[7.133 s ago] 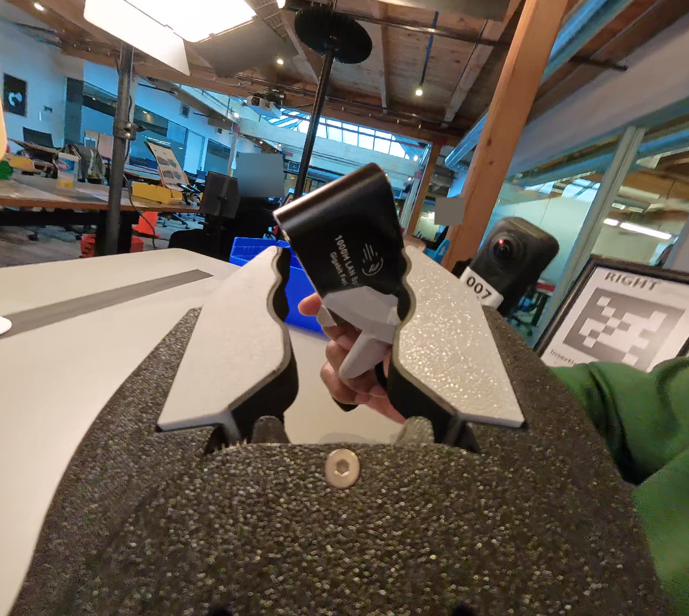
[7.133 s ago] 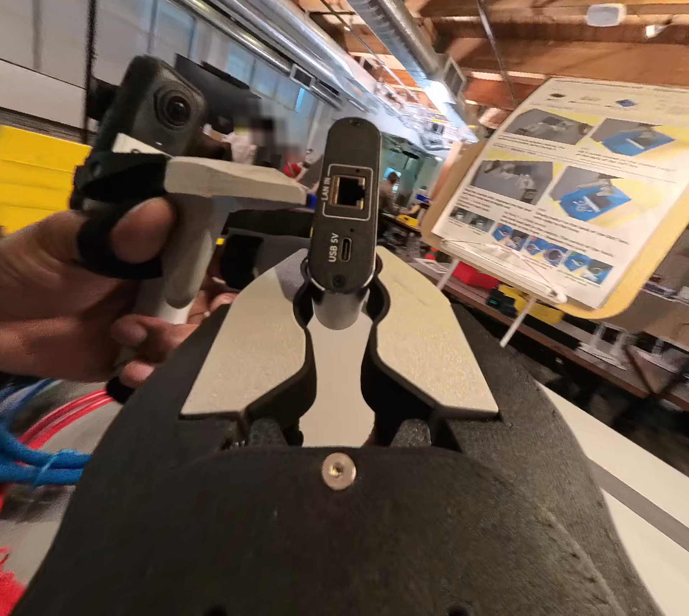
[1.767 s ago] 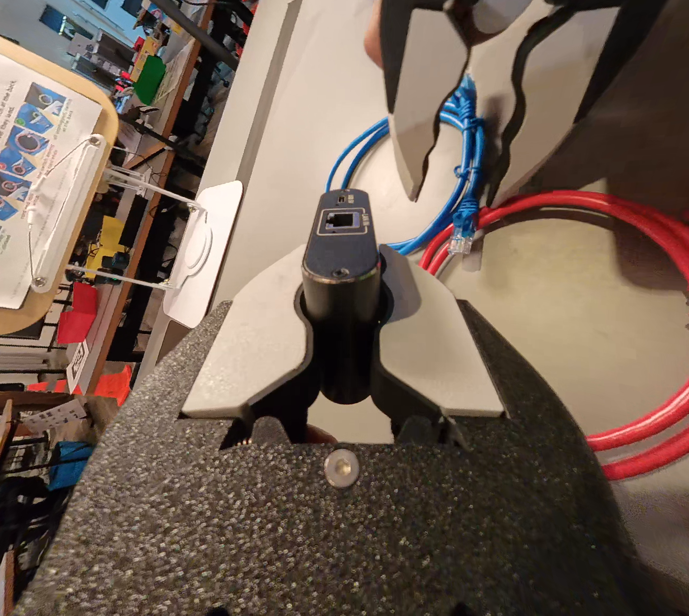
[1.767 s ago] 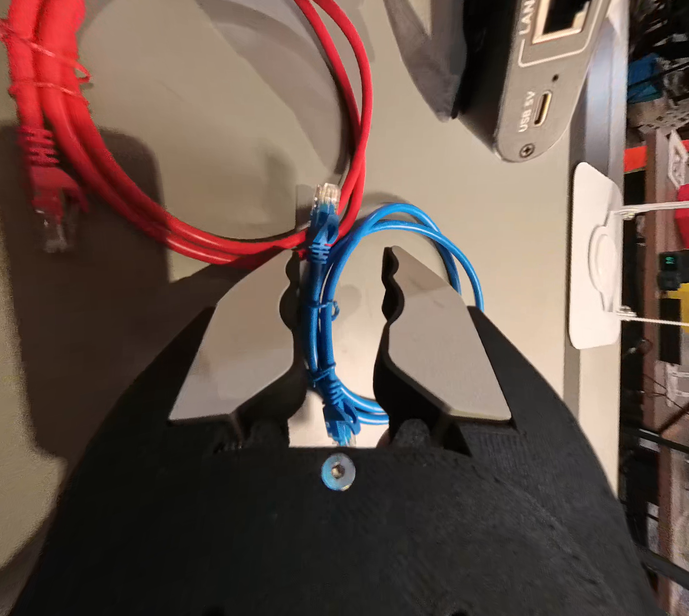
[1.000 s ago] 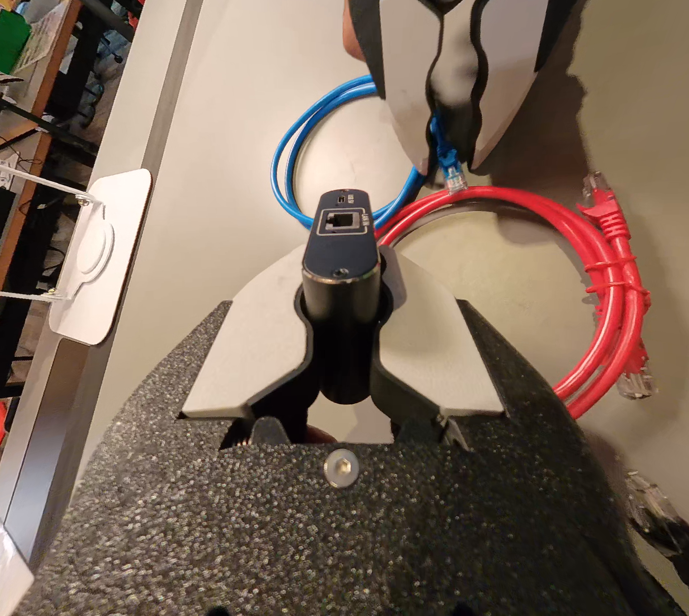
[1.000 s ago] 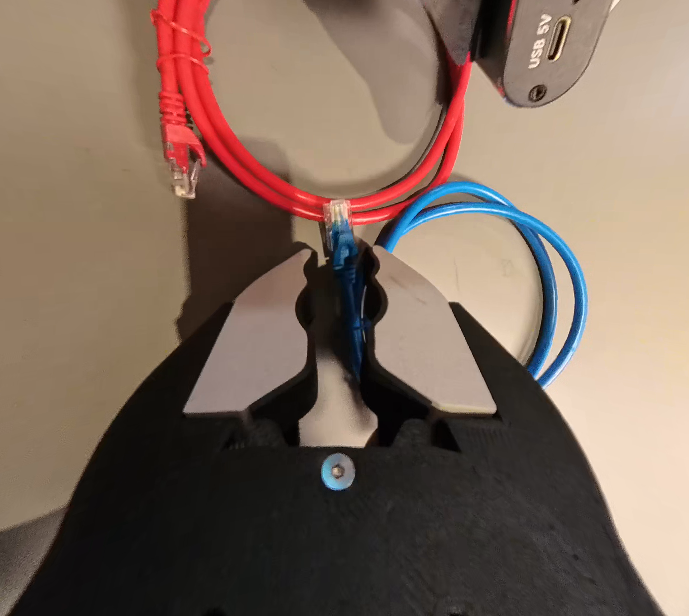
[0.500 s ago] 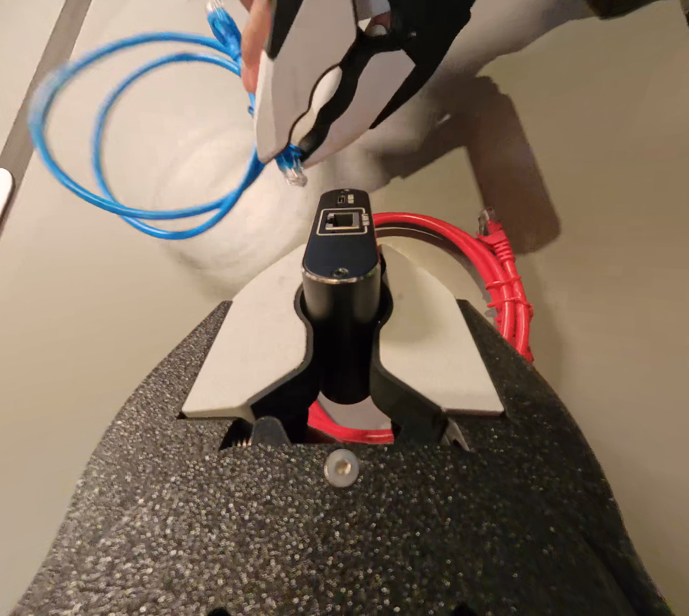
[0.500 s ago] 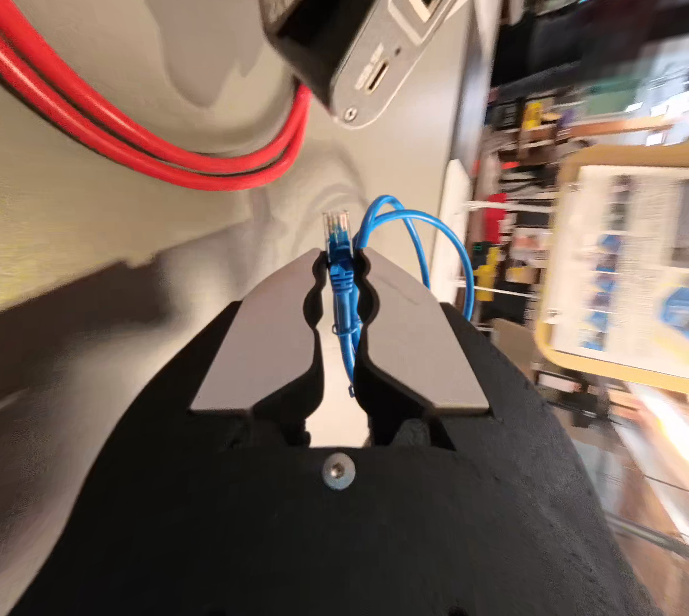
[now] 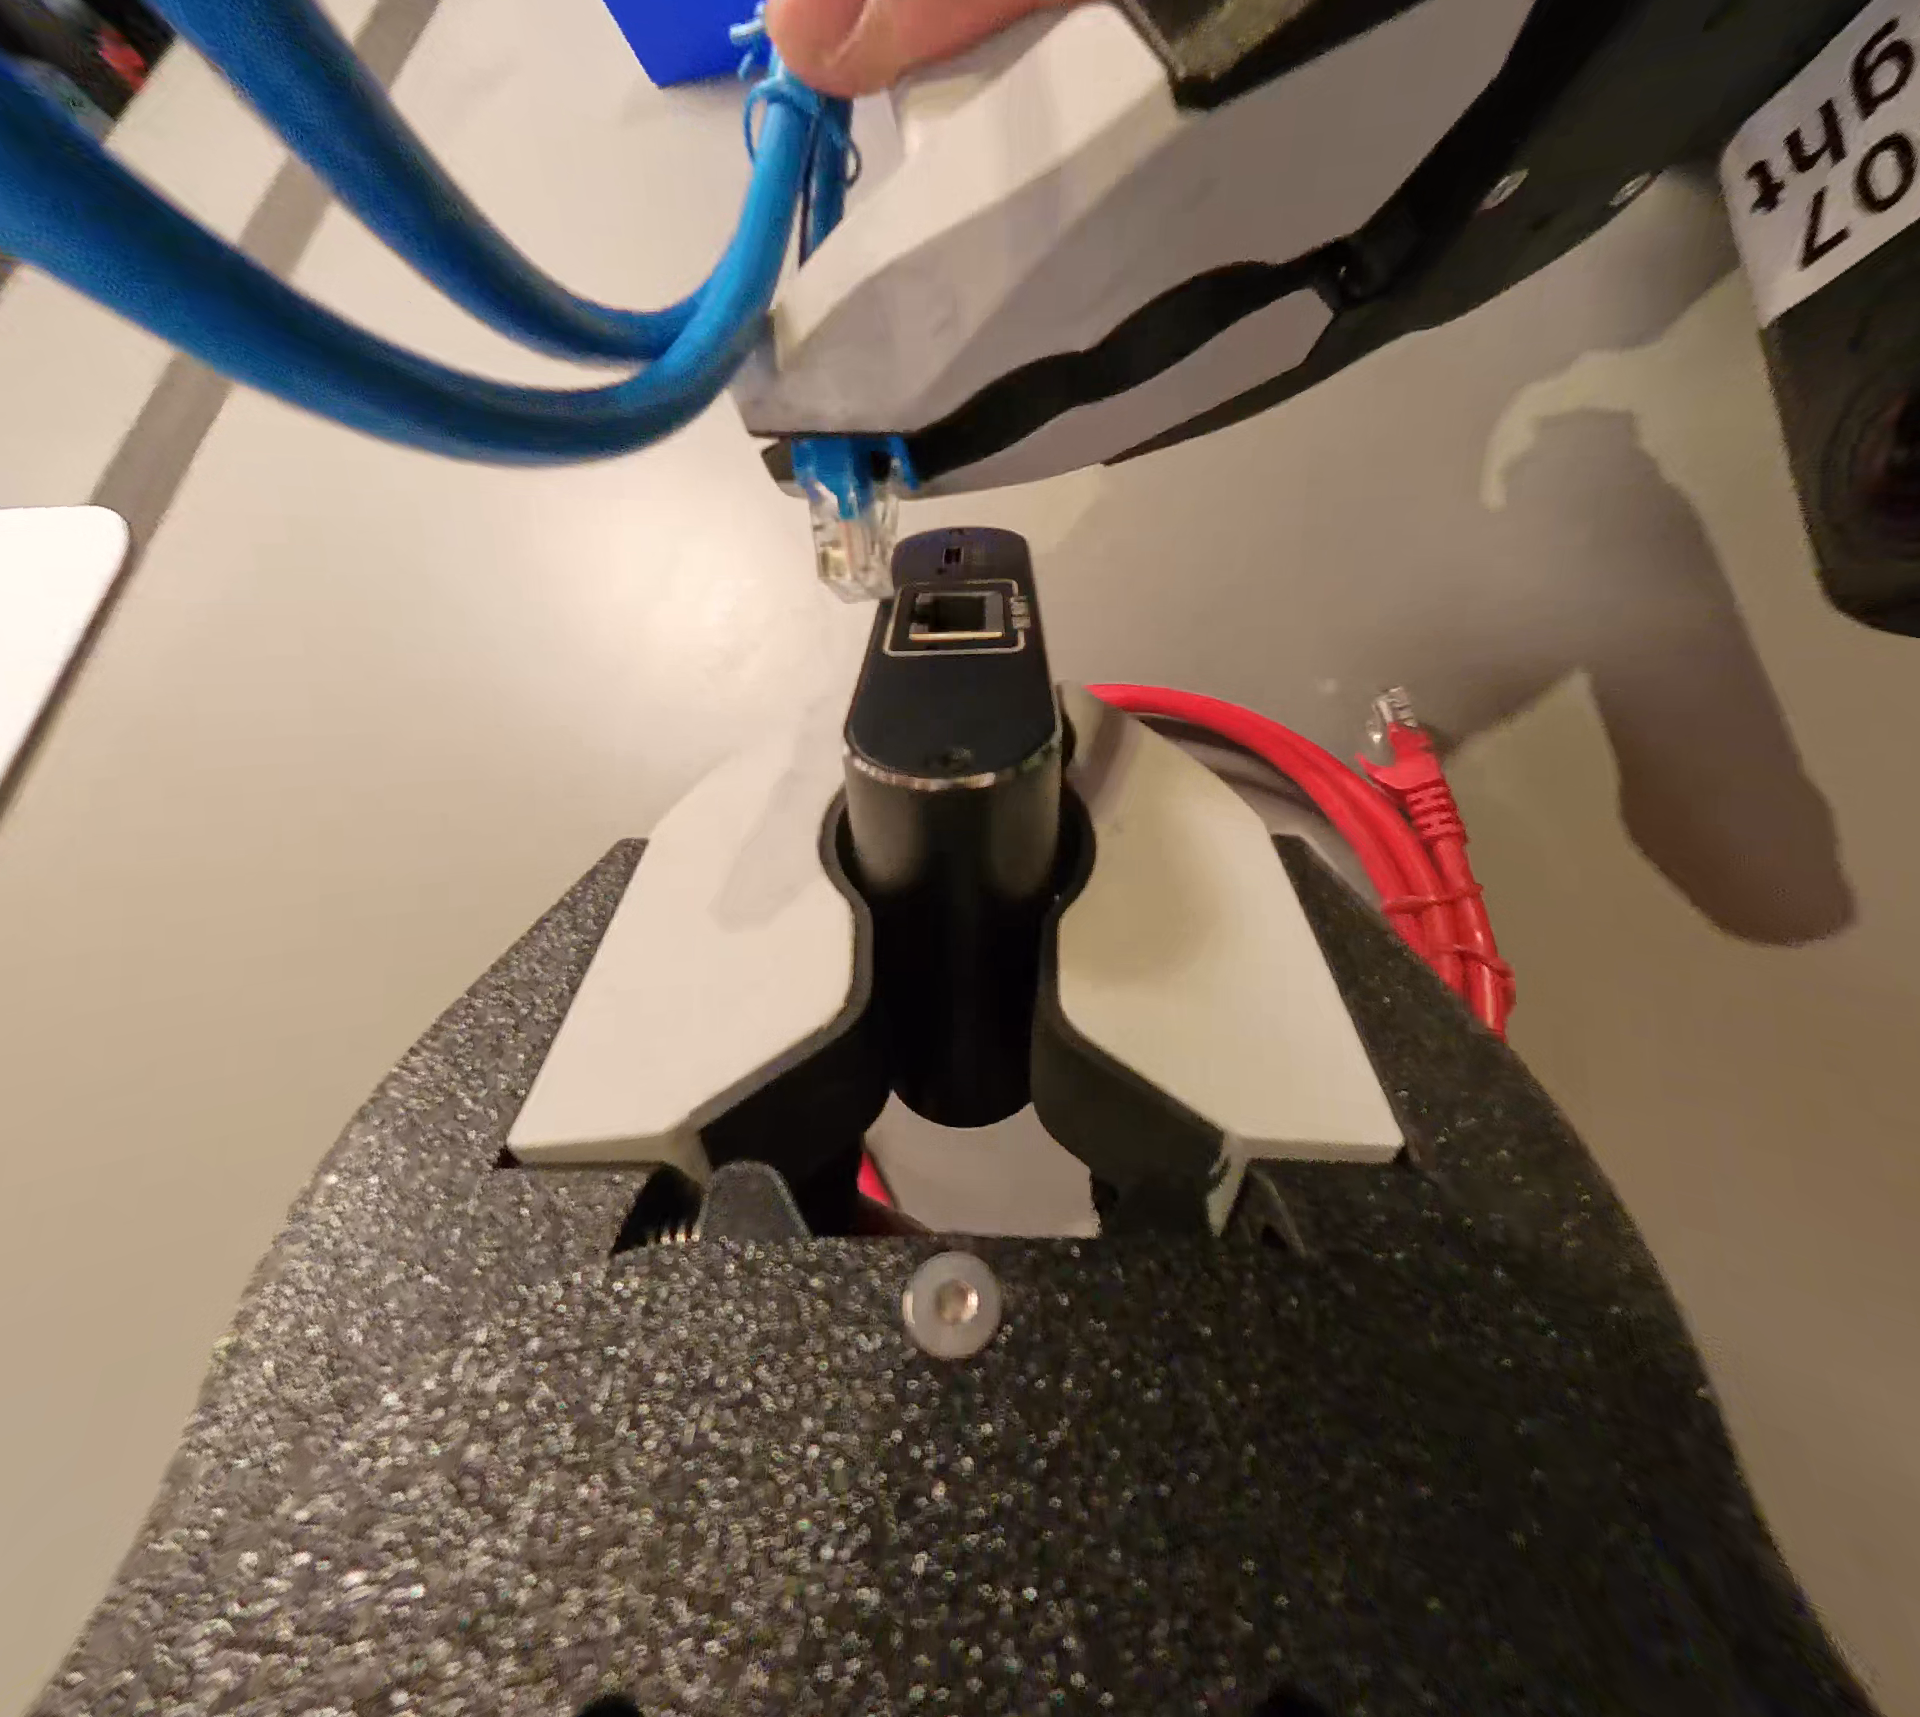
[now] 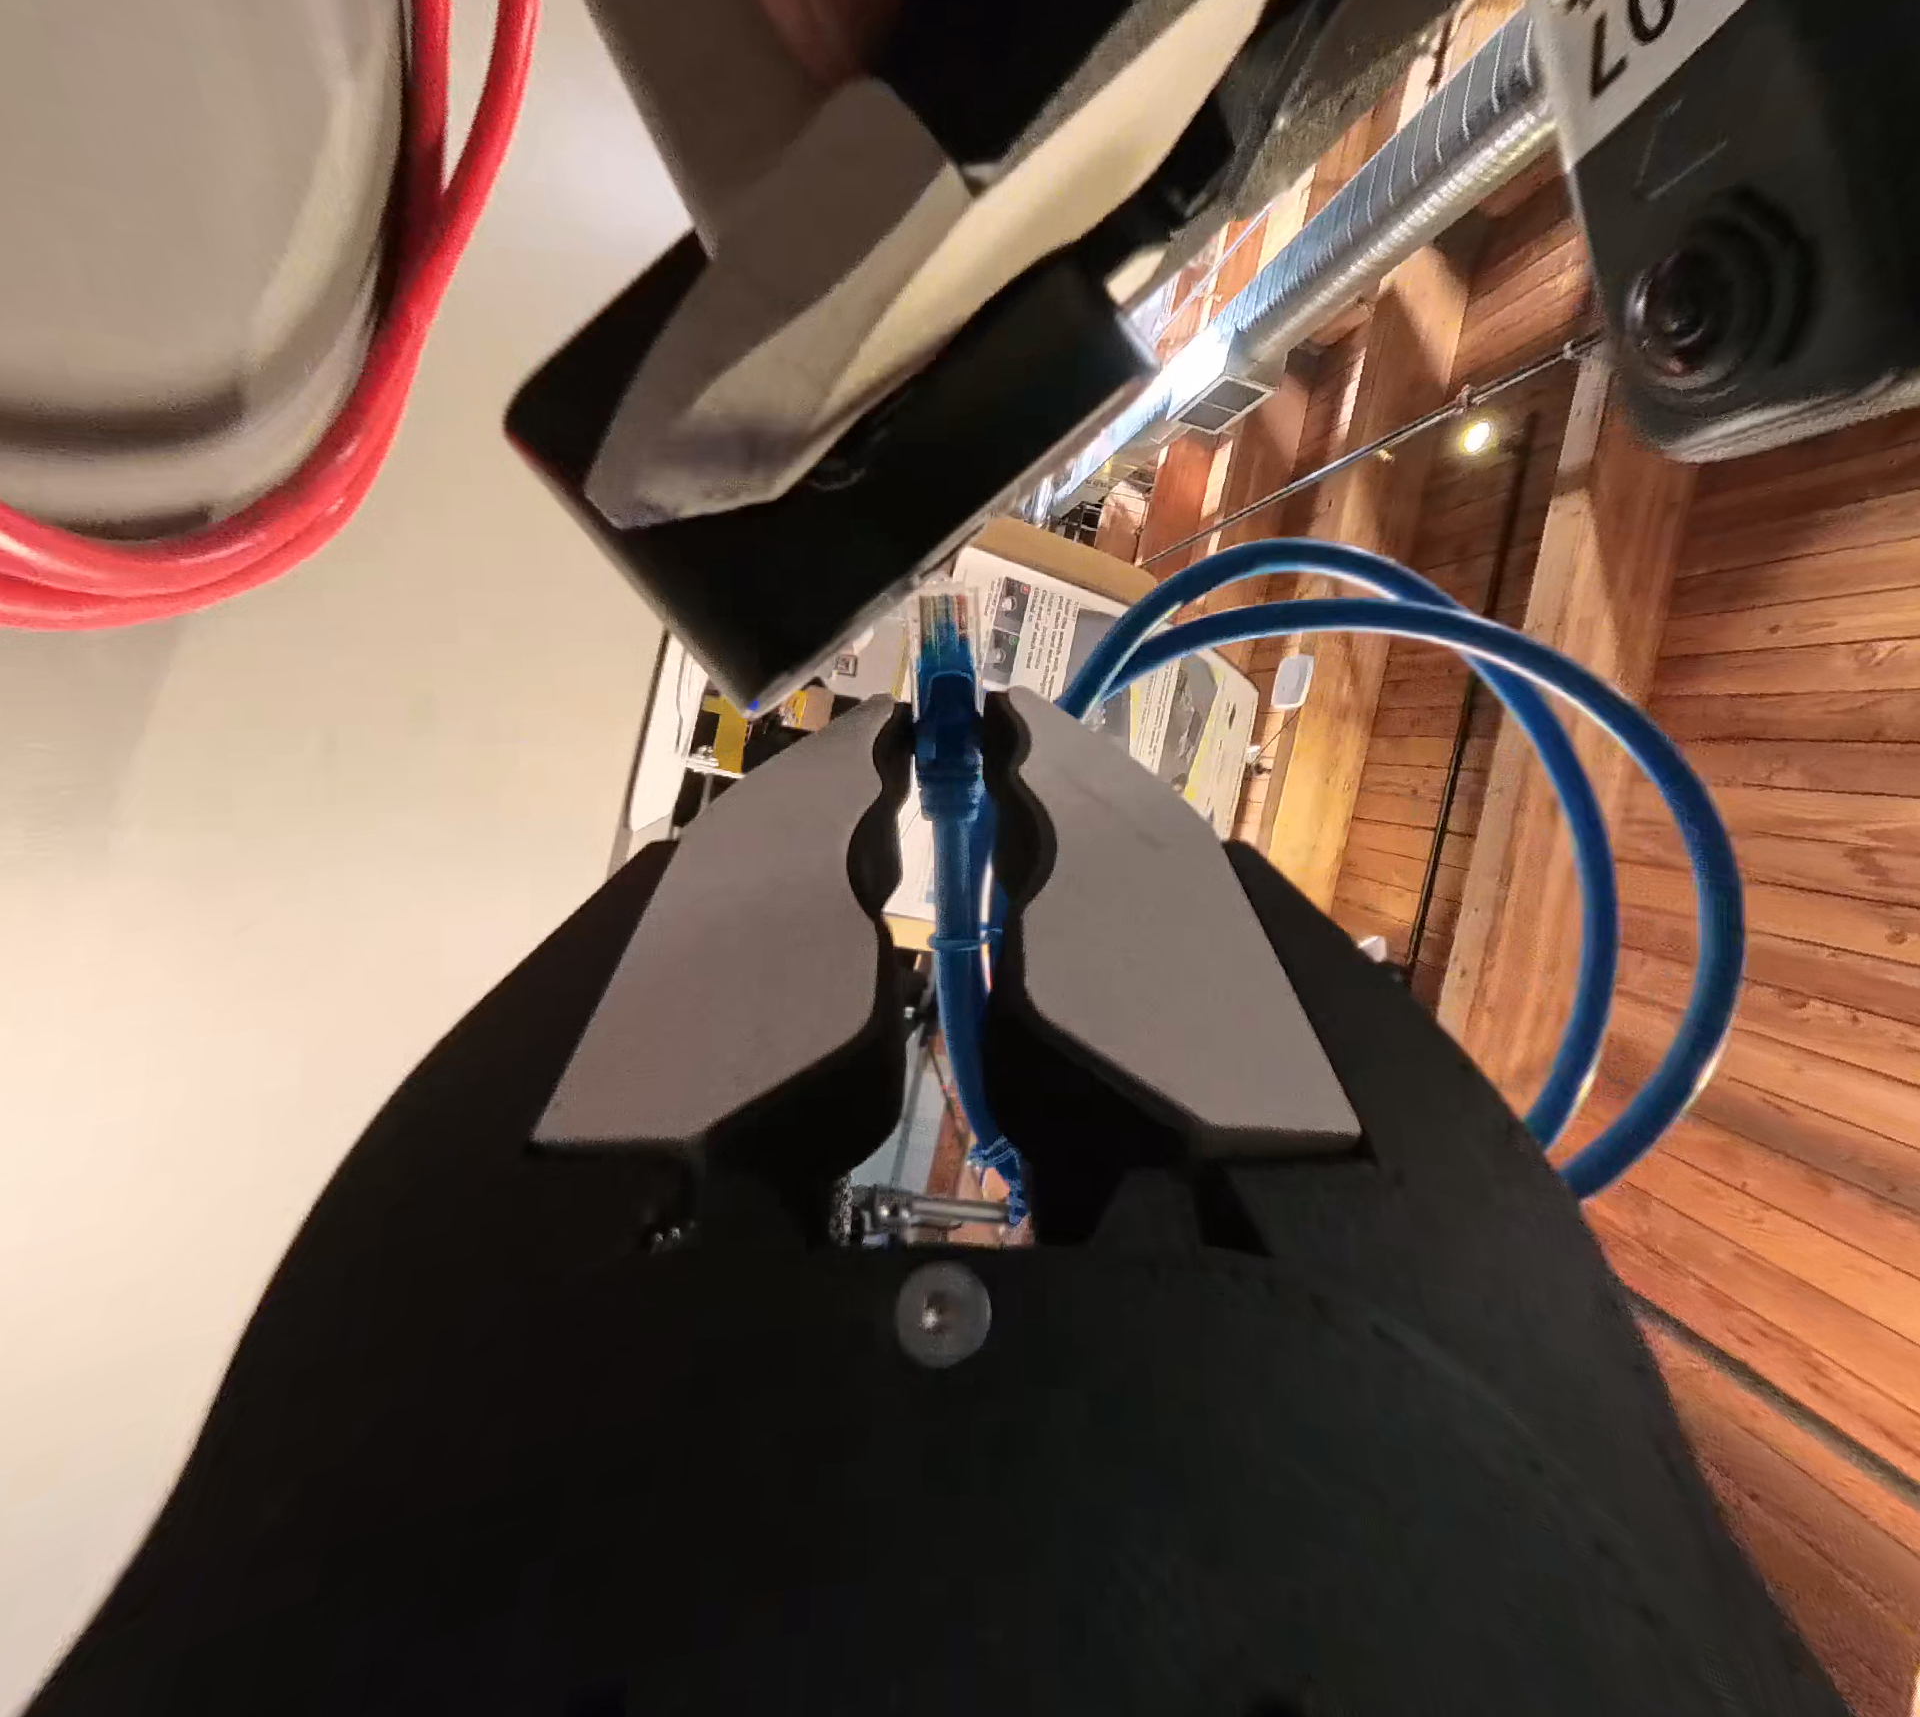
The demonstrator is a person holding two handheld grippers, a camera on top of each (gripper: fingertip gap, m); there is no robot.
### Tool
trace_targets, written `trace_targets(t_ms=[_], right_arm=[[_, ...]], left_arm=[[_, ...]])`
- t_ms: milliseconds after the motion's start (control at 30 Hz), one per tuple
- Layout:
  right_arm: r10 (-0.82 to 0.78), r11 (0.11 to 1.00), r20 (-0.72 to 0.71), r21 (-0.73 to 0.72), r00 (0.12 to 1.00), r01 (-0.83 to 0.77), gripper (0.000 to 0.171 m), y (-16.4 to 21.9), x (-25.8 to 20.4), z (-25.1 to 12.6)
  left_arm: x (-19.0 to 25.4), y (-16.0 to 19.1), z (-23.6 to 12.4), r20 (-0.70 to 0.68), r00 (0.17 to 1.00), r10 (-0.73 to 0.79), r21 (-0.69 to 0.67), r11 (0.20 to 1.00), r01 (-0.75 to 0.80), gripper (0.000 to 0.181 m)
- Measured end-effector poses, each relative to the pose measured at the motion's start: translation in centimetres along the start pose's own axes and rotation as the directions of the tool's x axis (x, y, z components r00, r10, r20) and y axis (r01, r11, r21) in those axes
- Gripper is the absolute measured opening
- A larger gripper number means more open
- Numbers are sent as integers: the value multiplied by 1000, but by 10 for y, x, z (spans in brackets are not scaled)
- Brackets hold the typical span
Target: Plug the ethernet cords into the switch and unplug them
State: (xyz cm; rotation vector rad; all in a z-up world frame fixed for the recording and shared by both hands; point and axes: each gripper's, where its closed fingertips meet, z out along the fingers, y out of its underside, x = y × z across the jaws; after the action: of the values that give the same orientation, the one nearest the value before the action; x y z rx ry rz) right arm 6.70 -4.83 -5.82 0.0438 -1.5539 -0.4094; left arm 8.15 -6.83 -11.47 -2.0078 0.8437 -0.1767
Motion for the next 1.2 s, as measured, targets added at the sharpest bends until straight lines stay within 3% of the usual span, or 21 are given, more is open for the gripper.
trace_targets(t_ms=[133,300,533,667,800,967,1200], right_arm=[[190,982,46,-21,981,-190,13,6,4,-1],[450,893,145,-89,881,-441,13,11,0,-1],[674,732,272,-119,687,-671,13,1,-5,-4],[749,640,330,-141,574,-755,13,-4,-5,-7],[803,553,388,-197,453,-810,13,-5,-11,-10],[844,454,438,-277,309,-847,13,-4,-23,-11],[855,440,445,-347,268,-828,13,-1,-35,-12]], left_arm=[[-14,-3,-1,140,983,122,-28,992,-120,29],[-42,-8,-8,386,867,314,-124,949,-289,29],[-65,-29,-32,629,491,603,-348,783,-516,30],[-66,-41,-42,642,271,717,-489,655,-576,30],[-65,-46,-45,555,57,830,-659,481,-579,30],[-68,-39,-34,460,-8,888,-744,380,-549,30],[-69,-34,-25,394,-30,919,-790,322,-522,30]])
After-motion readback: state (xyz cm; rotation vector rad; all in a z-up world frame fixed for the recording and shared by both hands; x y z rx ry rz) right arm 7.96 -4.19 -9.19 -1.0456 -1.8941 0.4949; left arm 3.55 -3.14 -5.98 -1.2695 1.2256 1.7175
